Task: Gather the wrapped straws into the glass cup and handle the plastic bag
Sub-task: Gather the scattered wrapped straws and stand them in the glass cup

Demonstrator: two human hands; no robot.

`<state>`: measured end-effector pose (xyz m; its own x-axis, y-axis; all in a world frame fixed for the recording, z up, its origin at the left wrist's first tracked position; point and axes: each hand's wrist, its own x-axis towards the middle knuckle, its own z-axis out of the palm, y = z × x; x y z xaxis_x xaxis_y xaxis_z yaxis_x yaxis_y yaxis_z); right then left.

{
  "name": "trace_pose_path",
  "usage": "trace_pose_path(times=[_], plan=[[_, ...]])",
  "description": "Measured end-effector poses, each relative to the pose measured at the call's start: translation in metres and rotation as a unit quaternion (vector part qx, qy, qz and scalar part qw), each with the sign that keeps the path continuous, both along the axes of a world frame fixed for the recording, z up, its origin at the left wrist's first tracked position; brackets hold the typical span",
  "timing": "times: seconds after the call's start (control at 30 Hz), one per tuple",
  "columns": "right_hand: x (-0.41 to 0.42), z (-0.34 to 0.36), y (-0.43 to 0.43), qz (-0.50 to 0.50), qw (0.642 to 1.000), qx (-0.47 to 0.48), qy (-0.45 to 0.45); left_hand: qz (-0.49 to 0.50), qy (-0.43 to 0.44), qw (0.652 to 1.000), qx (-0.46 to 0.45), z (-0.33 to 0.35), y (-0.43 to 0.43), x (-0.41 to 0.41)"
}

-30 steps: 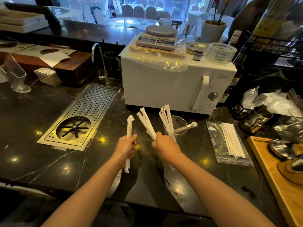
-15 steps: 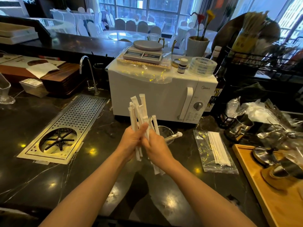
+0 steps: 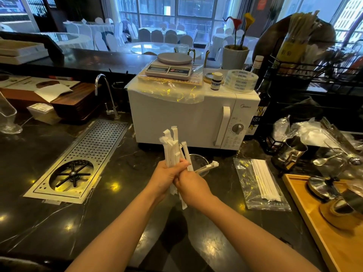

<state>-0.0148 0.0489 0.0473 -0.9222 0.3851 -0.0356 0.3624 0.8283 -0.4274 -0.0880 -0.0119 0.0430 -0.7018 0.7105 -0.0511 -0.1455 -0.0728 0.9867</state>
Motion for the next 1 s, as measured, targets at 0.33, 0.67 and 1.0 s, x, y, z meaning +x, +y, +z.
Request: trace_pose_path(times=[0.33, 0.67, 1.0], plan=[[0.005, -0.009, 0.013, 0.010, 0.965, -0.256, 0.048, 0.043, 0.033, 0.998, -0.011, -0.015, -0.009, -0.006], [-0.019, -0.012, 0.013, 0.012, 0.908, -0.386, 0.164, 0.014, 0.078, 0.995, -0.052, -0.032, -0.001, -0.008], [-0.029, -0.022, 0.010, 0.016, 0.914, -0.327, 0.239, 0.041, 0.070, 0.997, -0.015, -0.026, 0.002, -0.011]])
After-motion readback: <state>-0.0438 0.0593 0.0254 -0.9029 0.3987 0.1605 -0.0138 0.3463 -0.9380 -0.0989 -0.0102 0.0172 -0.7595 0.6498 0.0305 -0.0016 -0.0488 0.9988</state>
